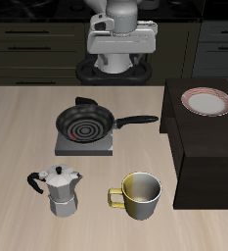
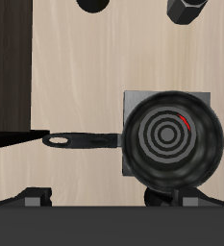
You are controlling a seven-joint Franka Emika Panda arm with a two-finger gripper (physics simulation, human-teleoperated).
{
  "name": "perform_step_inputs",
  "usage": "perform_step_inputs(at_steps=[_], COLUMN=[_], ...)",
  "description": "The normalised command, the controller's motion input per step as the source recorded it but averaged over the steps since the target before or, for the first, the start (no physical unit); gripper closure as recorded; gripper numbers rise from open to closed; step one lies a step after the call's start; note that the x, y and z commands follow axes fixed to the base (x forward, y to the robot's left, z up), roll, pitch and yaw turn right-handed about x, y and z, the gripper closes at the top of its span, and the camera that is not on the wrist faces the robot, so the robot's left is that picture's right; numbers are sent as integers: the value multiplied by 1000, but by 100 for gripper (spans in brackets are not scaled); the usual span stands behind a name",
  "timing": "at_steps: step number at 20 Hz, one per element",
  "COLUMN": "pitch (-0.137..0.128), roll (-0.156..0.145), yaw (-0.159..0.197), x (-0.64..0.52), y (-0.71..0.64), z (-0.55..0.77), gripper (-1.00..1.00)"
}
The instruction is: Place the mug on the plate
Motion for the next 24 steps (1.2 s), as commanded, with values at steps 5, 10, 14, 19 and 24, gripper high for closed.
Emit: perform_step_inputs(at_steps=[5,10,14,19,24], pitch=[9,4,-11,-7,-1], roll=[0,23,-28,-13,1], yaw=[-29,-23,-8,-4,-16], x=[415,430,567,388,265], y=[-15,19,34,88,72], z=[34,89,108,67,75], gripper=[-100,-100,-100,-100,-100])
